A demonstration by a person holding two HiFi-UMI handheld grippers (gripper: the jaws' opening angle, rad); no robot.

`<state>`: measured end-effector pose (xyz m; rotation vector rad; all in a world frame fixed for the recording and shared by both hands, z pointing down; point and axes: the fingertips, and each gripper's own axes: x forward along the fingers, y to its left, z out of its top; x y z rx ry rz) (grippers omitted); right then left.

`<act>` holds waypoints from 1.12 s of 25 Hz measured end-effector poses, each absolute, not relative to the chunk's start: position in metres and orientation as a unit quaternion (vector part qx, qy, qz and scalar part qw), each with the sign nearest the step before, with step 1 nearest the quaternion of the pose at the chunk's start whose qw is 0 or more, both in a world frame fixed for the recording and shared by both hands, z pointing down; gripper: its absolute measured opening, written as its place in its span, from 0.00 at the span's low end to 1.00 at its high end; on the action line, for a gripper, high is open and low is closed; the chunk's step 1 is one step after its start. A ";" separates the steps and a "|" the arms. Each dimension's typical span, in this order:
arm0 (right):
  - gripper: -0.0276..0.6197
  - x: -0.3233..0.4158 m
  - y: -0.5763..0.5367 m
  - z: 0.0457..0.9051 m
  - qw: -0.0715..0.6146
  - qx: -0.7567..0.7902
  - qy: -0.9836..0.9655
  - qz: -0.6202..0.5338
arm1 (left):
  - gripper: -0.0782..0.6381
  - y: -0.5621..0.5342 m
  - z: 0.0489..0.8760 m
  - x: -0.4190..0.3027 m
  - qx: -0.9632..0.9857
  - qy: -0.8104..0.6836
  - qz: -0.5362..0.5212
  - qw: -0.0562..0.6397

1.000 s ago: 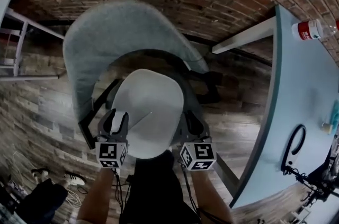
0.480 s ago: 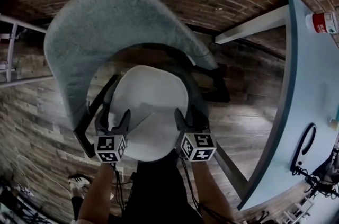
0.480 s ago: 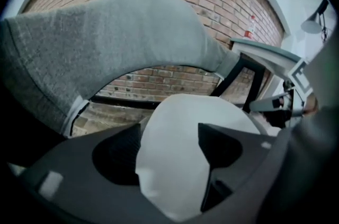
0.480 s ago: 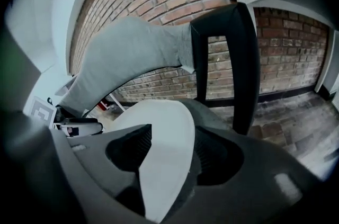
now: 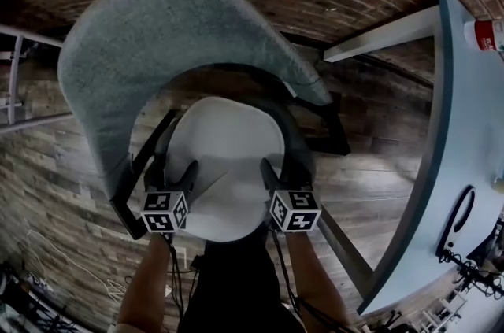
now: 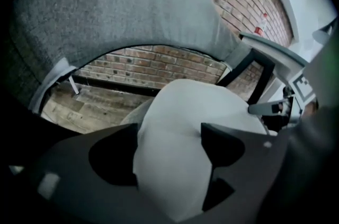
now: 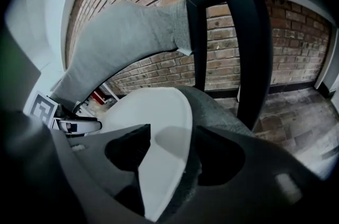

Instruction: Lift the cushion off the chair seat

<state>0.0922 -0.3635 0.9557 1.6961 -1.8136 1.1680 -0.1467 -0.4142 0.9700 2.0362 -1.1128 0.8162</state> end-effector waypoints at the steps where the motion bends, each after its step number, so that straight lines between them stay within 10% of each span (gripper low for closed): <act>1: 0.45 0.091 -0.362 0.959 0.200 0.603 -0.647 0.422 | 0.59 -0.414 0.972 -0.147 0.779 -0.424 0.315 0.338; 13: 0.44 0.071 -0.366 0.954 0.156 0.572 -0.660 0.461 | 0.51 -0.409 0.973 -0.140 0.773 -0.384 0.308 0.401; 20: 0.11 0.076 -0.367 0.942 0.194 0.586 -0.664 0.422 | 0.36 -0.394 0.966 -0.132 0.774 -0.367 0.317 0.407; 28: 0.08 0.096 -0.368 0.898 0.184 0.604 -0.667 0.395 | 0.29 -0.396 0.924 -0.119 0.785 -0.397 0.291 0.376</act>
